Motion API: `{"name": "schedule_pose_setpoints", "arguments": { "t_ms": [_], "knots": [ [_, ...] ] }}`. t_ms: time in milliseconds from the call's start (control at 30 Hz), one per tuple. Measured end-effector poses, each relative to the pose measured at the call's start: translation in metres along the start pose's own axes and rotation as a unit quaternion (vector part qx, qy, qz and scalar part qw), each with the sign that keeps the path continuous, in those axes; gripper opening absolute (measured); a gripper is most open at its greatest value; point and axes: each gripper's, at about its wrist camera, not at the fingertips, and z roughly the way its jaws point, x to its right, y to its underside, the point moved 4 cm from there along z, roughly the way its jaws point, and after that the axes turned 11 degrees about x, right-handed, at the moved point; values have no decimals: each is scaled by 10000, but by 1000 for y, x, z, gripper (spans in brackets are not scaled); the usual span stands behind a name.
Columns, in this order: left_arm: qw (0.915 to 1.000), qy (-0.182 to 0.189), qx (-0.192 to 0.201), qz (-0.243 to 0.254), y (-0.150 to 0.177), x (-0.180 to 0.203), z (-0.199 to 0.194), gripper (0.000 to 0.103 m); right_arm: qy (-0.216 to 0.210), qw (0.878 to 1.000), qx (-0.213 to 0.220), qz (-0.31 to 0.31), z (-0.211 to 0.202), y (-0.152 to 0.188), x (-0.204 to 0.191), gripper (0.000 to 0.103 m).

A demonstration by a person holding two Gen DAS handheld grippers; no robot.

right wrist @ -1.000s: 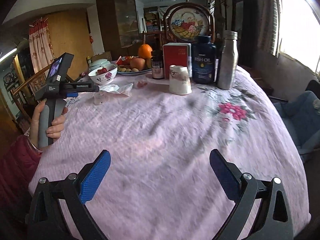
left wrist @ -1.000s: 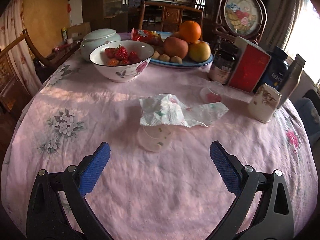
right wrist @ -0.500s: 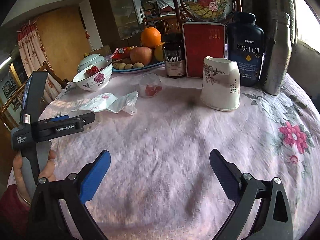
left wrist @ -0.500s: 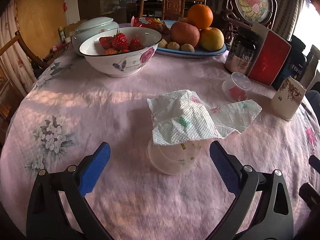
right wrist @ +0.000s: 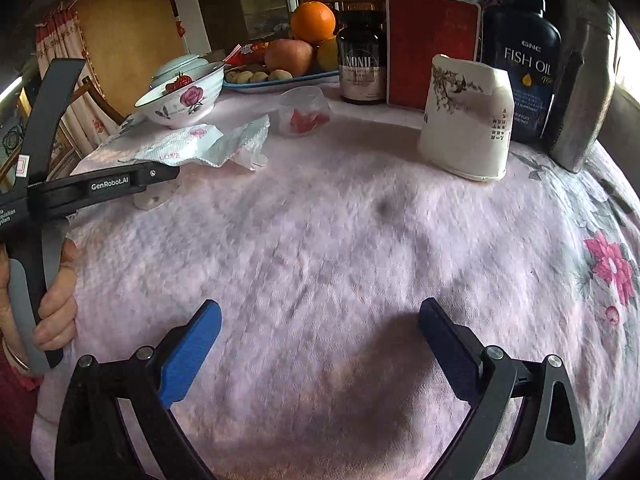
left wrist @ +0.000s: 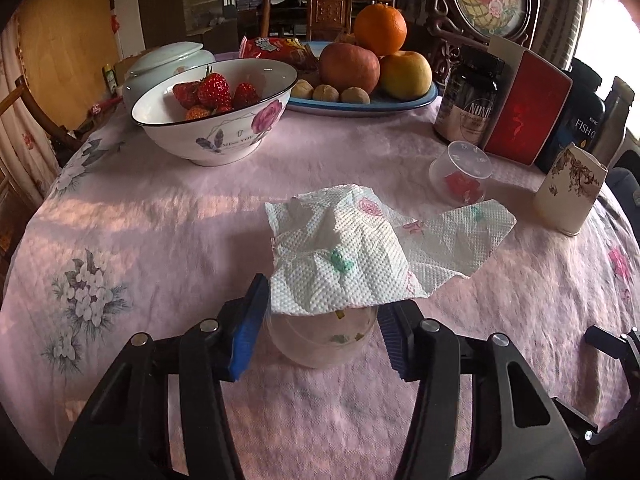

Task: Collect trash
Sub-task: 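Grasp the clear plastic cup with the left tool while the right tool grasps the white ceramic cup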

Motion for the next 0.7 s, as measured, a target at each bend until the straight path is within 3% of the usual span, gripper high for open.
{"name": "schedule_pose_setpoints", "arguments": {
  "t_ms": [100, 233, 300, 433, 633, 700],
  "knots": [
    [9998, 84, -148, -119, 6, -1, -9, 53, -48, 10000, -1, -56, 0, 1, 0, 99],
    [9946, 669, -584, -541, 28, 4, -35, 53, 13, 9998, -63, -212, 2, 2, -3, 99],
    [9920, 905, -715, -508, 43, 12, -50, 53, -1, 9998, -67, -196, 2, 2, -2, 99],
    [9959, 736, -529, 64, 59, 21, -69, 54, 29, 9998, -79, -199, 3, 1, -3, 99],
    [9960, 641, -577, 210, 60, 25, -55, 56, 6, 9998, 147, 102, -5, -1, 5, 98],
    [9961, 610, -563, 294, 60, 30, -54, 65, 208, 9990, 359, 161, -12, -7, 14, 98]
  ]
}}
